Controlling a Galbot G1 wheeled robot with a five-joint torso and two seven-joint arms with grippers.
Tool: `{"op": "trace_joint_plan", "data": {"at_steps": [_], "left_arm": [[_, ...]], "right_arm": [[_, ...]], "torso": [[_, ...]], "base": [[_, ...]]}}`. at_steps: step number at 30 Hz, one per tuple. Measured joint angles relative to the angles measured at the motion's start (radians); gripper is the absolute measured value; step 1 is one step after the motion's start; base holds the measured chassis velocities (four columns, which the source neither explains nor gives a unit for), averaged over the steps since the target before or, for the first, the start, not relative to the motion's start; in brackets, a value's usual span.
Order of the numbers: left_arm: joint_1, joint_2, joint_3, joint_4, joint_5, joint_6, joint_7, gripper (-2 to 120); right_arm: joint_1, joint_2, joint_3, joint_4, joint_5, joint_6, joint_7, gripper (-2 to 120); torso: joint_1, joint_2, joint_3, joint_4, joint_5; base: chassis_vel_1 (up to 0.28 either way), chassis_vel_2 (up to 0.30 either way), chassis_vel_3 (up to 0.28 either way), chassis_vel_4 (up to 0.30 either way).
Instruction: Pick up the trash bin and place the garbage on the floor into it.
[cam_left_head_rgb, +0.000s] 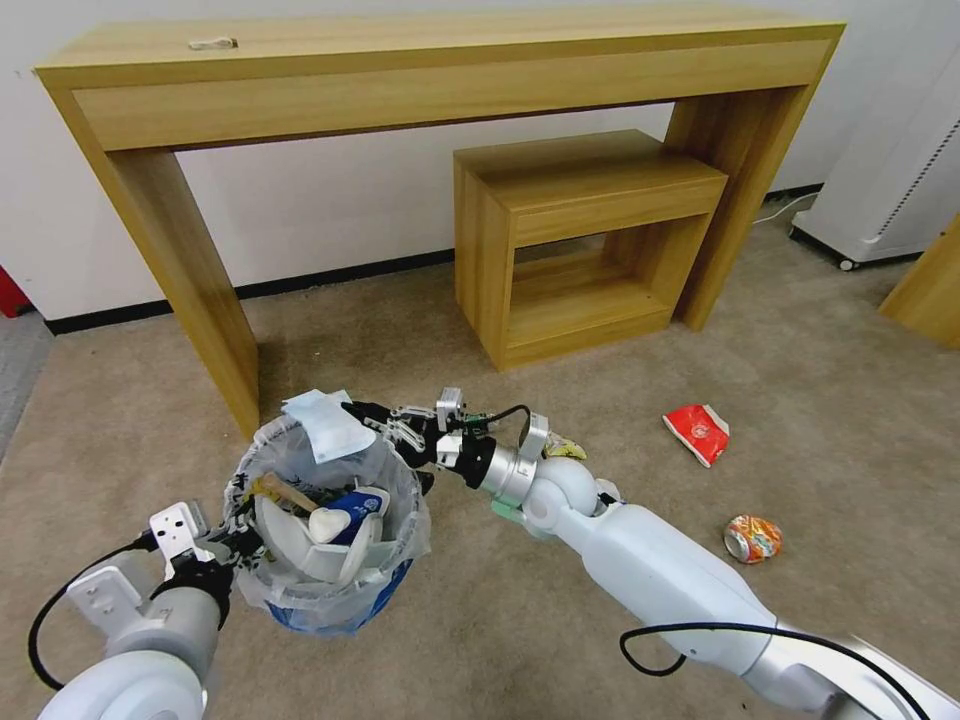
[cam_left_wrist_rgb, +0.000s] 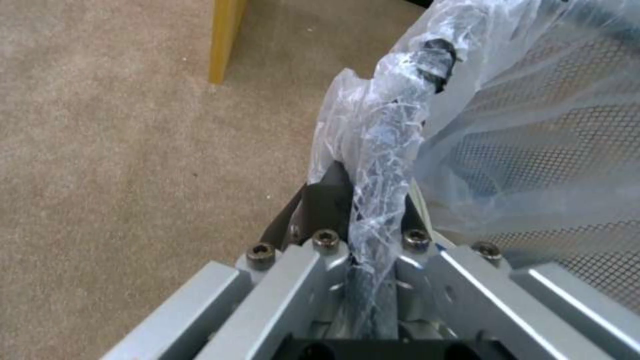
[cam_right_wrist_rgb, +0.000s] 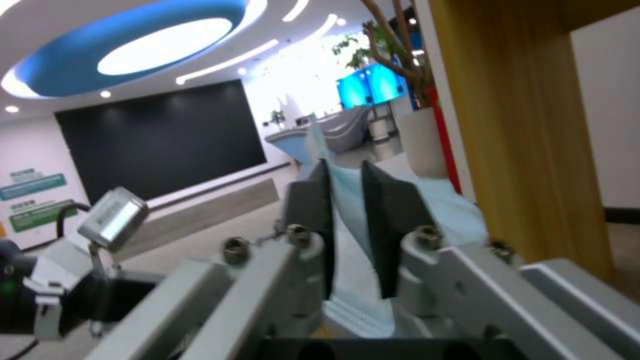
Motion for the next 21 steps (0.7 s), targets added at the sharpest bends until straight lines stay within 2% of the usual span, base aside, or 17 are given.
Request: {"op": "trace_joint_plan", "data": {"at_steps": [2,3,5,6,9,10,11,12,13,14,16,17,18,21], "left_arm": [[0.000,0.000,0.001,0.000,0.001,0.001,0.000,1],[0.000,-0.001,0.001,-0.001,0.002,0.001,0.000,1],[0.001,-0.001,0.000,-0.002,0.002,0.001,0.000,1],[0.001,-0.001,0.000,-0.002,0.002,0.001,0.000,1],[0.006,-0.002,-0.005,-0.005,0.003,0.001,0.000,1],[0.006,-0.002,-0.005,-0.005,0.003,0.001,0.000,1],[0.006,-0.002,-0.007,-0.006,0.003,0.001,0.000,1],[0.007,-0.002,-0.008,-0.006,0.003,0.001,0.000,1],[0.008,-0.002,-0.010,-0.006,0.003,0.001,0.000,1],[0.008,-0.002,-0.010,-0.006,0.003,0.001,0.000,1],[0.008,-0.002,-0.011,-0.006,0.002,0.001,0.001,1],[0.007,-0.002,-0.013,-0.006,0.001,0.001,0.001,1],[0.007,-0.002,-0.013,-0.006,0.001,0.001,0.001,1],[-0.002,0.004,-0.023,0.001,-0.008,0.001,0.002,1]], "right_arm": [[-0.005,-0.006,0.002,0.001,-0.002,0.000,0.000,22],[-0.010,-0.011,0.004,0.002,-0.004,0.000,-0.002,28],[-0.012,-0.011,0.004,0.003,-0.008,0.000,-0.010,37],[-0.012,-0.011,0.004,0.003,-0.008,0.000,-0.010,37],[-0.014,-0.005,0.000,0.002,-0.019,0.000,-0.042,51],[-0.014,-0.005,0.000,0.002,-0.019,0.000,-0.042,51],[-0.015,-0.005,-0.001,0.002,-0.025,0.000,-0.060,57],[-0.015,-0.006,-0.002,0.002,-0.027,0.000,-0.066,59],[-0.017,-0.013,-0.002,0.005,-0.034,0.000,-0.086,68],[-0.017,-0.013,-0.002,0.005,-0.034,0.000,-0.086,68],[-0.020,-0.026,0.000,0.013,-0.044,0.000,-0.115,74],[-0.025,-0.041,0.010,0.022,-0.056,0.000,-0.140,81],[-0.025,-0.041,0.010,0.022,-0.056,0.000,-0.140,81],[-0.044,-0.094,0.054,0.059,-0.076,0.001,-0.184,96]], "torso": [[0.000,0.000,0.000,-0.0001,0.0000],[0.000,0.000,0.000,-0.0001,0.0000],[0.000,0.000,0.000,0.0000,0.0000],[0.000,0.000,0.000,0.0000,0.0000],[0.000,0.000,0.000,0.0002,0.0001],[0.000,0.000,0.000,0.0002,0.0001],[0.000,0.000,0.000,0.0002,0.0000],[0.000,0.000,0.000,0.0002,0.0000],[0.000,0.000,0.000,0.0002,0.0001],[0.000,0.000,0.000,0.0002,0.0001],[0.000,0.000,0.000,0.0002,0.0001],[0.000,0.000,0.000,0.0002,0.0001],[0.000,0.000,0.000,0.0002,0.0001],[0.000,0.000,0.000,0.0001,0.0003]], "base": [[0.000,0.000,0.000,0.000],[0.000,0.000,0.000,0.000],[0.000,0.000,0.000,0.000],[0.000,0.000,0.000,0.000],[0.000,0.000,0.000,0.000],[0.000,0.000,0.000,0.000],[0.000,0.000,0.000,0.000],[0.000,0.000,0.000,0.000],[0.000,0.000,0.000,0.000],[0.000,0.000,0.000,0.000],[0.000,0.000,0.000,0.000],[0.000,0.000,0.000,0.000],[0.000,0.000,0.000,0.000],[0.000,0.000,0.000,0.000]]}}
